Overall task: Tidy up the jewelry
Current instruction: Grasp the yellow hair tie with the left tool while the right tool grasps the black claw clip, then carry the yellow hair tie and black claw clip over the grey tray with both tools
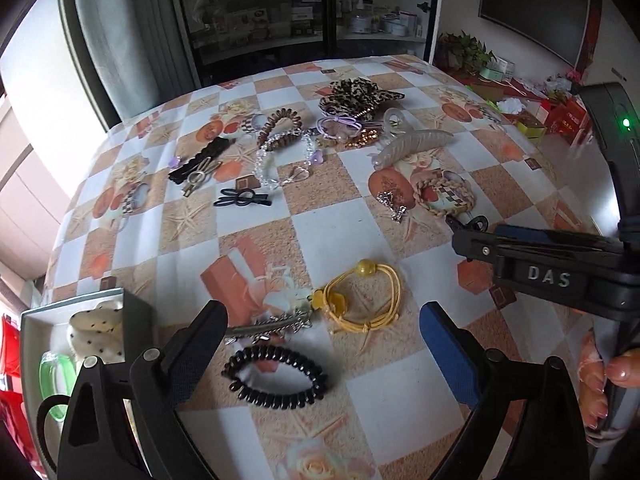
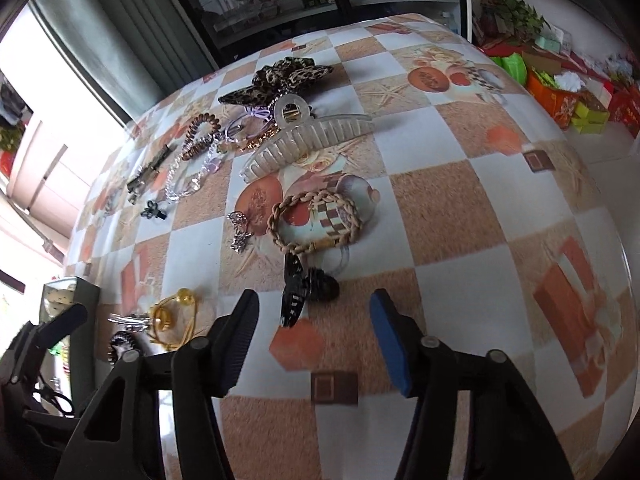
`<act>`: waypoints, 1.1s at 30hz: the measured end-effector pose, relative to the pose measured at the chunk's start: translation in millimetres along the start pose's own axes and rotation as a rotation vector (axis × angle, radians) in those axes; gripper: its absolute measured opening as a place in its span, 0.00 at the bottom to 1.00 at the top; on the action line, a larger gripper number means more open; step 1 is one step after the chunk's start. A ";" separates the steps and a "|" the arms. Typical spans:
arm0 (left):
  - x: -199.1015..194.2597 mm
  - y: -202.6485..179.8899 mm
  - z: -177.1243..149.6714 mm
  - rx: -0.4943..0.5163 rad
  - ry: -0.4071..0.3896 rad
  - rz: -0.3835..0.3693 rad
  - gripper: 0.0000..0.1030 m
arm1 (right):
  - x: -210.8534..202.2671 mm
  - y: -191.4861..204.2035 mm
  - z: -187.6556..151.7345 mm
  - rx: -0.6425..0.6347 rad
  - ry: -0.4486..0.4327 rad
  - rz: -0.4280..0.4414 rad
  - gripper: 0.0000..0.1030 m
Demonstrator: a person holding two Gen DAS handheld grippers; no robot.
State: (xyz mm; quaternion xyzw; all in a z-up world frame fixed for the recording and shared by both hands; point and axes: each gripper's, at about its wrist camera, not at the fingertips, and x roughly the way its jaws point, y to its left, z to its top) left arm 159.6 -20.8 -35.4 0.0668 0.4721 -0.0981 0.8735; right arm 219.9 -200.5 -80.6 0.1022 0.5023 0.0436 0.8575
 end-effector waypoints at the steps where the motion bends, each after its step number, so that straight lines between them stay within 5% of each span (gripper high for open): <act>1: 2.3 -2.3 0.9 0.010 -0.001 0.000 0.96 | 0.5 1.4 0.8 -0.011 -0.004 -0.011 0.54; 5: 10.7 -7.6 4.2 0.031 -0.001 0.004 0.94 | 2.7 6.2 2.6 -0.058 -0.008 -0.053 0.46; 7: 17.0 -8.9 6.2 0.033 0.011 0.003 0.82 | 3.3 7.6 2.8 -0.086 -0.010 -0.081 0.36; 9: 22.3 -9.9 7.3 0.030 0.024 0.003 0.82 | 3.1 7.7 1.4 -0.111 -0.017 -0.113 0.27; 21: 40.6 -22.7 6.4 0.082 0.032 0.031 0.73 | -1.4 -2.5 -3.1 -0.098 -0.039 -0.096 0.23; 28: 36.6 -35.3 5.2 0.140 0.020 0.023 0.31 | -3.2 -3.5 -5.5 -0.091 -0.046 -0.091 0.23; 30: 36.6 -36.8 5.6 0.142 0.030 0.006 0.08 | -5.0 -5.0 -7.7 -0.085 -0.046 -0.087 0.23; 33: 33.1 -35.2 5.5 0.125 0.028 -0.005 0.06 | -8.9 -9.2 -11.2 -0.068 -0.049 -0.080 0.23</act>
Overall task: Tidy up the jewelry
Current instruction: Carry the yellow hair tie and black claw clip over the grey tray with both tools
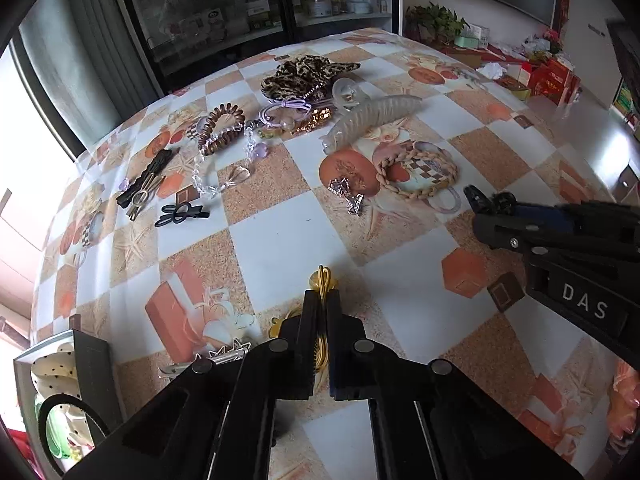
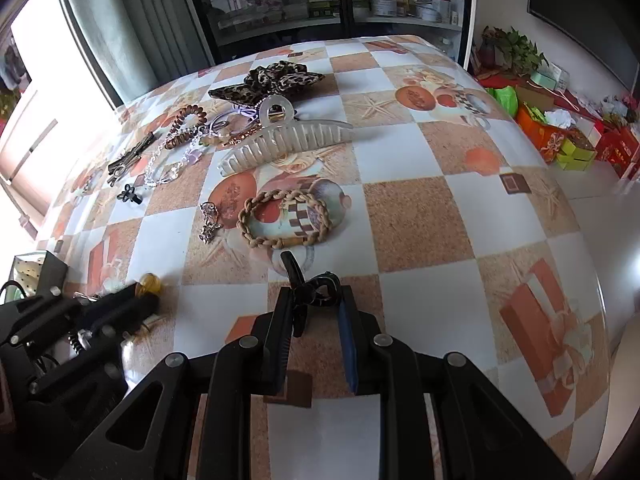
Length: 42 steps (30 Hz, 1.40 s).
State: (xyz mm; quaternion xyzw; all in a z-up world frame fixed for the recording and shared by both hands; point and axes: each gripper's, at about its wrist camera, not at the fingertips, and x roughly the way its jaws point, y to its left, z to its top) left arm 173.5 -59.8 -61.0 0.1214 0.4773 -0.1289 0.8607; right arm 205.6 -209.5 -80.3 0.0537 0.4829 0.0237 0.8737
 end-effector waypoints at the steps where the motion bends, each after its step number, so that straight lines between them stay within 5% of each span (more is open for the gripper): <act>1: -3.5 1.5 -0.5 -0.011 -0.007 -0.012 0.06 | -1.4 -1.9 -1.3 0.009 0.000 0.005 0.23; 22: -96.6 19.9 -49.5 -0.153 -0.127 -0.139 0.06 | -67.4 -8.0 -52.3 0.108 -0.048 0.131 0.23; 42: -151.7 49.4 -127.9 -0.258 -0.190 -0.159 0.06 | -103.2 15.9 -113.7 0.130 -0.040 0.159 0.23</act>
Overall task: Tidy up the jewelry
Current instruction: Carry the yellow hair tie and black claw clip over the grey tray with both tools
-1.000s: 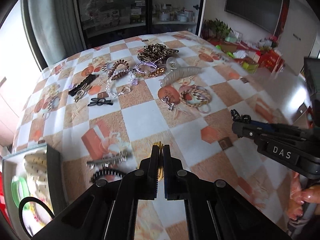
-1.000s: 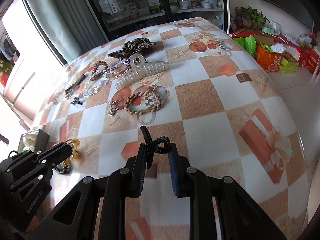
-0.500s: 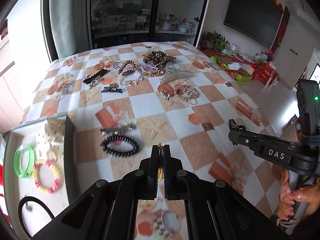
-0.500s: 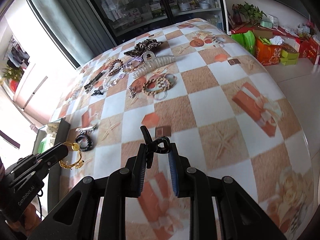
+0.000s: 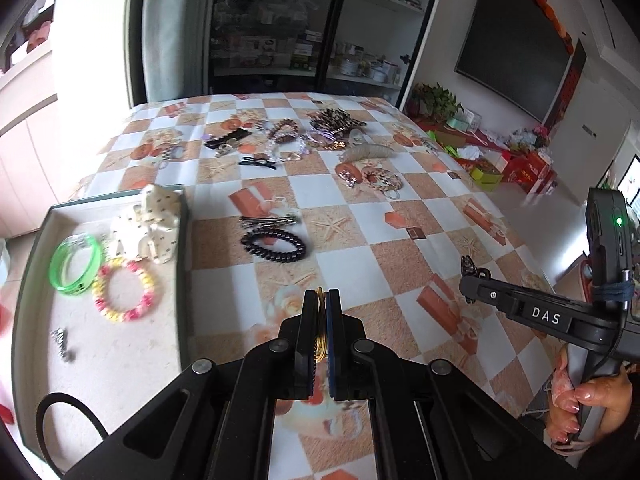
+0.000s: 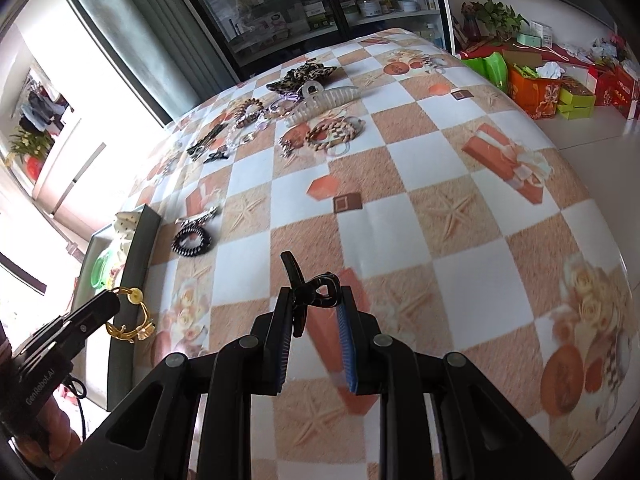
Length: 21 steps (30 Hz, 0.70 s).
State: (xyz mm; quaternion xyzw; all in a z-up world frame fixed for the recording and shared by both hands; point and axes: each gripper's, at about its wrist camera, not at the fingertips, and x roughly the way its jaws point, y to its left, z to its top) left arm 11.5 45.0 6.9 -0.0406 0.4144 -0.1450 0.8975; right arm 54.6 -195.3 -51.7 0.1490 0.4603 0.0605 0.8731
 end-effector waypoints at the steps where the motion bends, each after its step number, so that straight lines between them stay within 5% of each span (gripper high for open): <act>1: -3.0 2.5 -1.2 -0.005 -0.005 0.001 0.06 | -0.9 2.1 -1.7 -0.002 0.000 0.001 0.23; 21: -72.6 80.2 -30.4 -0.138 -0.127 0.059 0.06 | -19.9 93.1 -11.5 -0.145 -0.025 0.071 0.23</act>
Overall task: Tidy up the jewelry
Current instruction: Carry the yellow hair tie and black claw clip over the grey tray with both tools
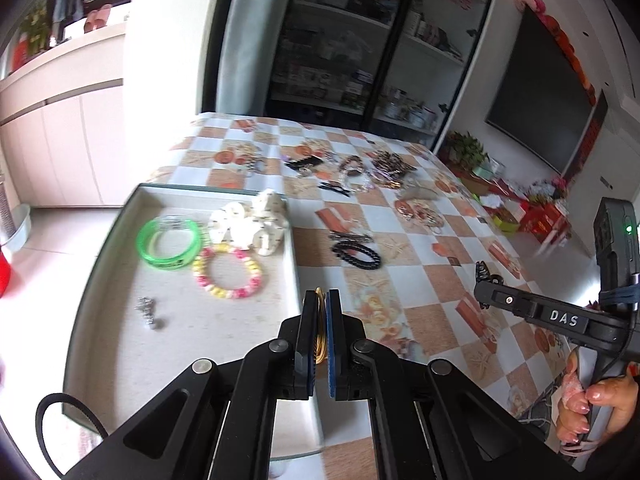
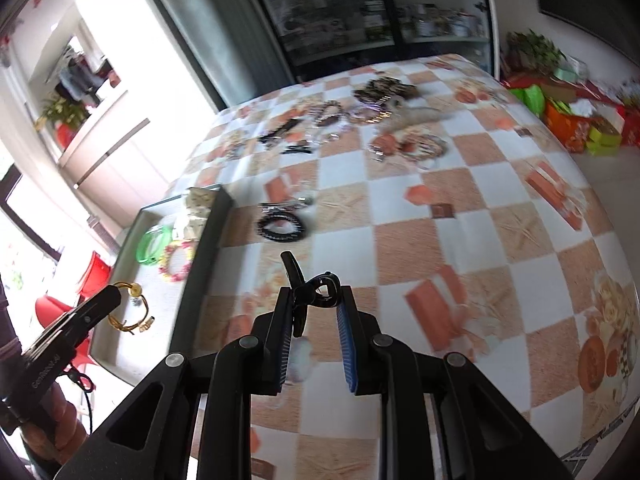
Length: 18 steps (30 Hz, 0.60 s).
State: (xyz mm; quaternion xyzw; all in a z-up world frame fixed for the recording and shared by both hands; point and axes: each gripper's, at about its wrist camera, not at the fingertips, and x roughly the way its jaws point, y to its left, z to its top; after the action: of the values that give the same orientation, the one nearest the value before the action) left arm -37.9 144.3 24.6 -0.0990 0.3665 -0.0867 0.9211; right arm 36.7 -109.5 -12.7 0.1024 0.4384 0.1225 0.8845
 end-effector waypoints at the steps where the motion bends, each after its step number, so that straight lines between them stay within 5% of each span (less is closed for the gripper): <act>1: -3.1 6.8 -0.9 -0.010 -0.004 0.009 0.06 | 0.4 5.4 1.3 -0.008 0.001 0.006 0.23; 18: -15.7 96.2 -22.5 -0.139 0.003 0.151 0.06 | 52.2 127.7 14.7 -0.226 0.095 0.127 0.23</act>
State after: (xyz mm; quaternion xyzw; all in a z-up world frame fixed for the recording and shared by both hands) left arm -56.3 238.1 -4.7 -0.1346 0.3796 0.0082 0.9153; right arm 62.9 26.6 -6.3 0.0237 0.4559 0.2317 0.8590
